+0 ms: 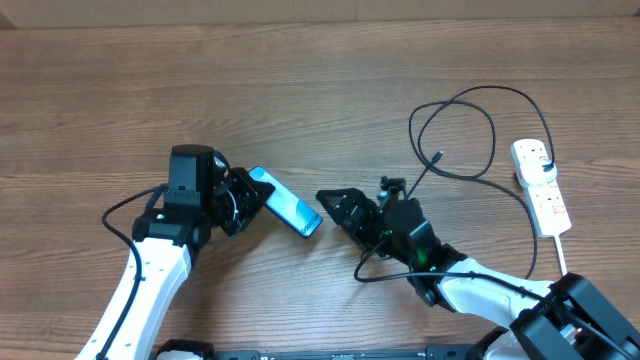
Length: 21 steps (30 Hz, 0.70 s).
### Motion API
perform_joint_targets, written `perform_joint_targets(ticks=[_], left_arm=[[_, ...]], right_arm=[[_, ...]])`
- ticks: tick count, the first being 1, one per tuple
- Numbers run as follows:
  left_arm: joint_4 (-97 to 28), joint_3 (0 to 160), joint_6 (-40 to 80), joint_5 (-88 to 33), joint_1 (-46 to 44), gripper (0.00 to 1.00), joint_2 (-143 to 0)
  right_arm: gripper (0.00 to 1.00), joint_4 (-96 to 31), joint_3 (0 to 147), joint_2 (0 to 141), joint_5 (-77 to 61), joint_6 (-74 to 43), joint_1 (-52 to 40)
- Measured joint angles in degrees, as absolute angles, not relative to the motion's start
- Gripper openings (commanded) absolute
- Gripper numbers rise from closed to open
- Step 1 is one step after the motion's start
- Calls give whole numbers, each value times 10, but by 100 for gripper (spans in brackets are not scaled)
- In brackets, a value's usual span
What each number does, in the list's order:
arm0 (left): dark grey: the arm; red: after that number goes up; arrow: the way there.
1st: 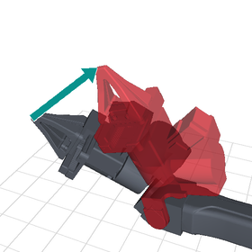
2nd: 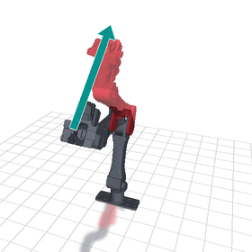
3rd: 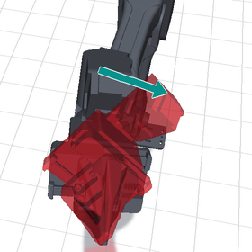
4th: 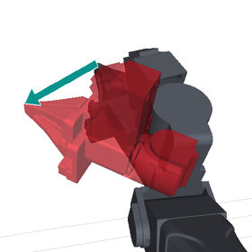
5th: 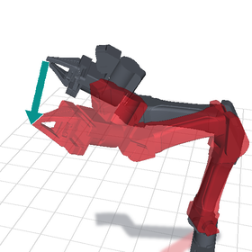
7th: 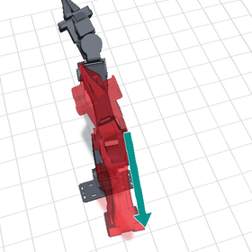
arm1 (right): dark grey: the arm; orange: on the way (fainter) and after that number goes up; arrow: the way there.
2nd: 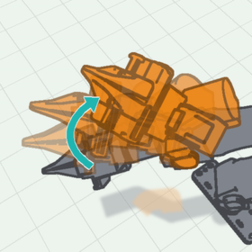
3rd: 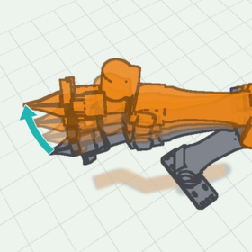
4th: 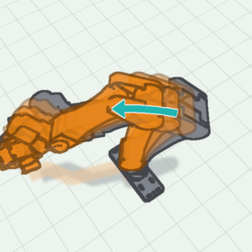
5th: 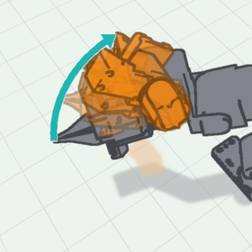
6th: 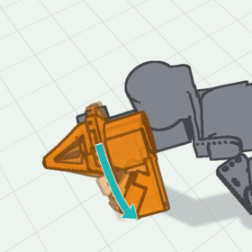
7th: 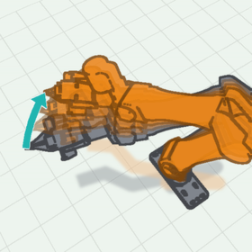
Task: Plug charger to phone and switch on socket
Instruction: 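Open the right gripper and move it right toward the black cable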
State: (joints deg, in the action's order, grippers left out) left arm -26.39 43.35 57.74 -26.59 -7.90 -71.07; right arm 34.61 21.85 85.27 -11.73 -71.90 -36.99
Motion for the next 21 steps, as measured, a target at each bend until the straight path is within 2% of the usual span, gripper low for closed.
perform_joint_targets(ticks=[6,13,17,21], left_arm=[[-270,434,526,-267,-79,4,-711],[-257,434,512,-294,-79,4,-712],[-245,434,508,-330,-79,4,-719],[-222,434,505,-376,-79,4,-753]], right_arm=[[99,191,258,826,-112,-625,-289],[99,-61,408,784,-56,-500,-223],[100,-97,446,781,6,-430,-203],[77,-137,447,781,56,-391,-175]])
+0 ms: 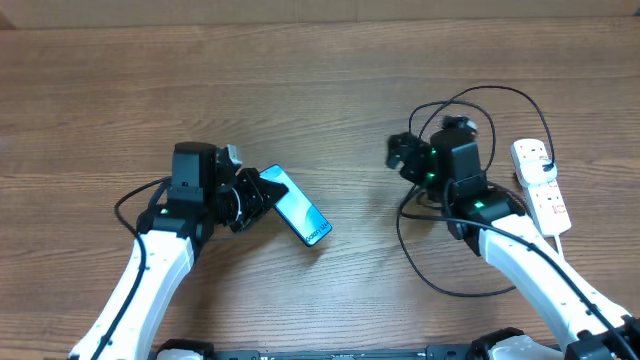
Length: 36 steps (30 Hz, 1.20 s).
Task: Plug charger to phone and switch on socket
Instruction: 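Open the right gripper and move it right toward the black cable, then grasp the black cable just behind the USB-C plug with the right gripper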
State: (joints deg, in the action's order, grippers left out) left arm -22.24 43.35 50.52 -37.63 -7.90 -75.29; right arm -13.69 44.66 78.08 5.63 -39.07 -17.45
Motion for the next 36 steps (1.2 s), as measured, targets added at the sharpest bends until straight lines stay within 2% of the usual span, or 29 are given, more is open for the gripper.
perform_joint_targets(ticks=[1,2,9,17,20,24,31,33,36], left_arm=[[-213,434,505,-385,-79,4,-763],[-203,434,504,-396,-79,4,-775],[-124,433,506,-460,-79,4,-828],[-122,433,509,-489,-79,4,-832],[-122,433,509,-494,-79,4,-832],[-122,433,512,-497,-79,4,-832],[-122,433,541,-503,-79,4,-832],[-122,433,548,-507,-78,4,-832],[-122,433,555,-518,-77,4,-832]], right_arm=[[72,-143,447,781,68,-384,-168],[71,-150,447,783,80,-376,-161],[70,-136,447,862,114,-372,-150],[66,-84,447,966,121,-397,-150],[57,-65,448,988,124,-401,-150],[36,-60,451,996,129,-405,-150],[15,-73,452,999,130,-406,-150],[6,-81,454,999,131,-405,-150],[4,-97,458,999,129,-406,-150]])
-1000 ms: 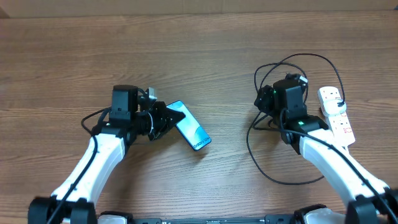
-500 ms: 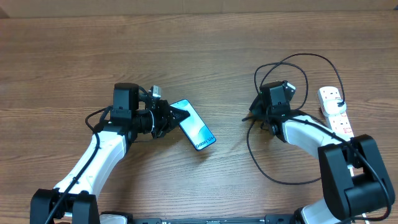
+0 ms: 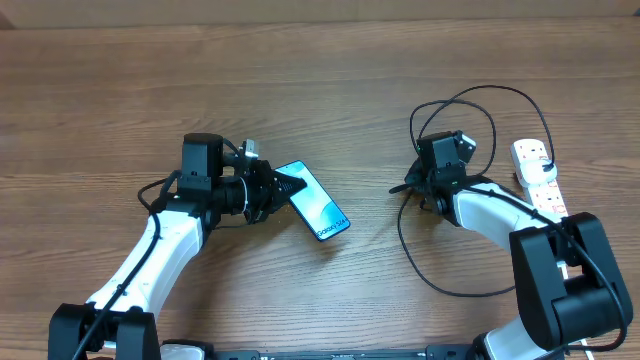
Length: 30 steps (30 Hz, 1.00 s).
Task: Plug charger to phone and switch on socket
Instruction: 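Grasp the black cable just behind the USB-C plug with the right gripper, then carry the plug toward the phone's bottom edge with the right gripper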
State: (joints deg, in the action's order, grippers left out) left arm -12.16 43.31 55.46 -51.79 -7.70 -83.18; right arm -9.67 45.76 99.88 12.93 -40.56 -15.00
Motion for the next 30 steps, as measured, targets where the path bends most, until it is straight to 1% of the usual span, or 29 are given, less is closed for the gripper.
perform_joint_targets(ticks=[4,8,12,15,20,22,24,28,30], left_arm=[[-122,433,556,-530,-74,4,-832],[-121,433,556,-545,-70,4,-832],[-100,433,549,-581,-52,4,-832],[-66,433,538,-620,-21,4,-832],[-16,433,534,-668,35,4,-832],[-3,433,533,-682,53,4,-832],[19,433,533,-699,69,4,-832],[42,433,531,-728,72,4,-833],[44,433,530,-738,71,4,-833]], right_arm=[[4,-151,472,989,100,-404,-150],[4,-236,486,955,62,-382,-150],[4,-339,526,880,33,-352,-150],[4,-399,556,808,7,-331,-150],[4,-490,567,707,-85,-258,-151],[4,-552,567,675,-139,-209,-160],[4,-595,566,663,-168,-184,-176],[4,-649,566,660,-199,-153,-231],[4,-656,566,660,-206,-146,-272]])
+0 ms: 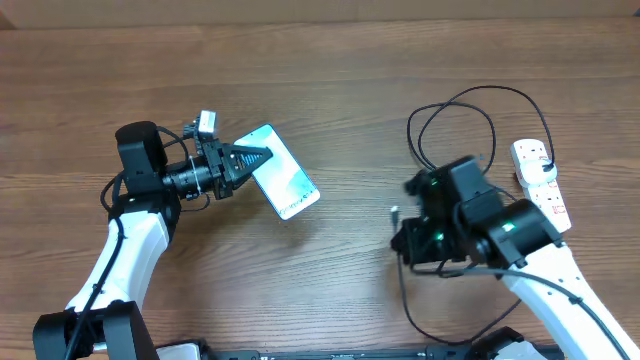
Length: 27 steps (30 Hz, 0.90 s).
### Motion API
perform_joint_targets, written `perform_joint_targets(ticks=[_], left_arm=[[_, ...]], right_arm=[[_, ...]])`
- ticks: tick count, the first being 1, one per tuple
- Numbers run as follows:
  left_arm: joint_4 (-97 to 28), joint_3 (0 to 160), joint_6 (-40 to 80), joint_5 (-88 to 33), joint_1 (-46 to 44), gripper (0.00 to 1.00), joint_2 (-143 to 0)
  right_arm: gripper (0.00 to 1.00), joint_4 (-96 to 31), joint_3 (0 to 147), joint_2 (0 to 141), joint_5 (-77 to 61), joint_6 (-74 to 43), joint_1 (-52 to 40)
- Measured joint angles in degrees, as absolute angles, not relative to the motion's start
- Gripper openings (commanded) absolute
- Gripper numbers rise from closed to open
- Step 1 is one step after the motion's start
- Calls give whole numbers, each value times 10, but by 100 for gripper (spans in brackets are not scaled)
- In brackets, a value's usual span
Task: Plug charger to phone and switch on socket
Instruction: 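Carry the plug toward the phone's bottom edge with the right gripper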
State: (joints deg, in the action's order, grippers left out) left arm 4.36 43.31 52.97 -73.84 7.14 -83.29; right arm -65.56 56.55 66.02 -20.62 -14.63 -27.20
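The phone (284, 184) shows its pale blue screen and lies tilted left of the table's centre. My left gripper (250, 160) is shut on its upper left end. The black charger cable (452, 100) loops at the right and runs to the white socket strip (541, 184) by the right edge. My right gripper (402, 228) is low at the centre right, shut on the cable close to its plug end (393, 212), which sticks out to the left. A wide gap of table separates the plug from the phone.
The wooden table (330, 80) carries only these things. Slack cable curls under and in front of my right arm (500, 235). The socket strip lies lengthwise along the right edge.
My left gripper has moved up and to the left with the phone. My right gripper has moved from beside the cable loop toward the front, and the plug end now points left from it.
The left gripper held the phone throughout, while the right gripper stood near it at the centre. The right gripper was then over by the cable loop, later low at the cable. Now it holds the plug end at the centre right, and the phone sits farther left.
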Motion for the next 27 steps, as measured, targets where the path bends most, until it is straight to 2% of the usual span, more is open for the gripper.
perform_joint_targets(ticks=[7,10,17,27], left_arm=[[44,433,527,-750,63,4,-833],[44,433,518,-751,44,4,-833],[44,433,489,-759,-5,4,-833],[44,433,463,-754,-9,4,-833]], right_arm=[[4,-616,566,660,-221,-130,-401],[4,-595,566,664,-222,-127,-428],[4,-579,566,686,-224,-124,-451],[4,-576,566,687,-260,-106,-451]])
